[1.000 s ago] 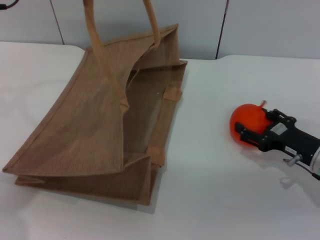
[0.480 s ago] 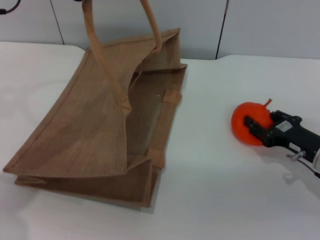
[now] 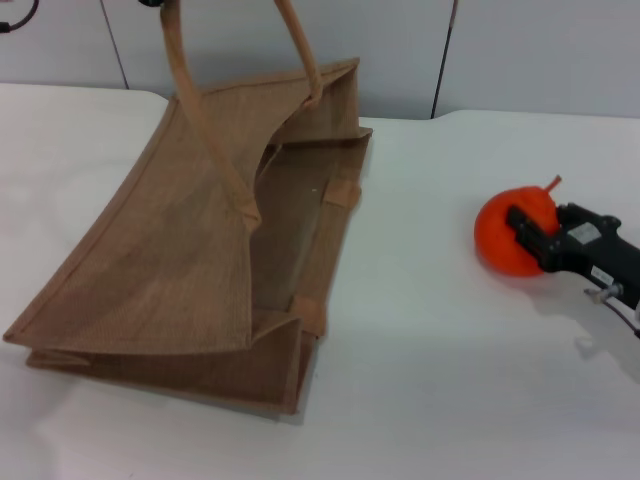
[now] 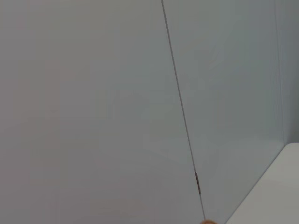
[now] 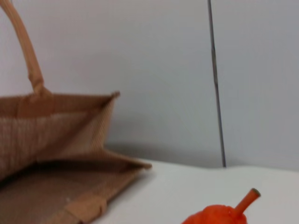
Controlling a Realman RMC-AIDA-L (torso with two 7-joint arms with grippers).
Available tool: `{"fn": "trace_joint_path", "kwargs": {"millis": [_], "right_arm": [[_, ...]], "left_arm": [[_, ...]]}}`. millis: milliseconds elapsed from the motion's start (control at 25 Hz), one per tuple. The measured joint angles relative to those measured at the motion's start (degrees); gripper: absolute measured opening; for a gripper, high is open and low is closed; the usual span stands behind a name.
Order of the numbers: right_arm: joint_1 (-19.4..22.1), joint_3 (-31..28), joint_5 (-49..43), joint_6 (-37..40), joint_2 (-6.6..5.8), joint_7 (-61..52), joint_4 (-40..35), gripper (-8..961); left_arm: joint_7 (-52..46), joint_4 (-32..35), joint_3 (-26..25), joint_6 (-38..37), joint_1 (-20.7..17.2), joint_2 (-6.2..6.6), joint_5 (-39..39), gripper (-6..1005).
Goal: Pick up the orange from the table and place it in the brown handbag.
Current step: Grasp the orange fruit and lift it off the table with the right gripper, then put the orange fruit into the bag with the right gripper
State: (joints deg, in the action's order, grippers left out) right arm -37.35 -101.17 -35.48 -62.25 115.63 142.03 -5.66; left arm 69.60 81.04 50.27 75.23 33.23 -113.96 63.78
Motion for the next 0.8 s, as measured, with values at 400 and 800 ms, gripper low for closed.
{"fn": "trace_joint_path", "kwargs": {"millis": [400, 800], "right_arm": [[0.2, -0.9, 0.8, -5.2, -0.82, -0.9, 2.9, 367], [-0.5, 4.9, 0.0, -14.6, -1.75, -3.5, 6.5, 289]], "left_arm": [[0.0, -0.1, 0.0, -0.1, 0.6, -0.03, 0.0, 119], [0.1, -0.6, -0.1, -0.1, 3.6, 0.16, 0.5, 118]]}}
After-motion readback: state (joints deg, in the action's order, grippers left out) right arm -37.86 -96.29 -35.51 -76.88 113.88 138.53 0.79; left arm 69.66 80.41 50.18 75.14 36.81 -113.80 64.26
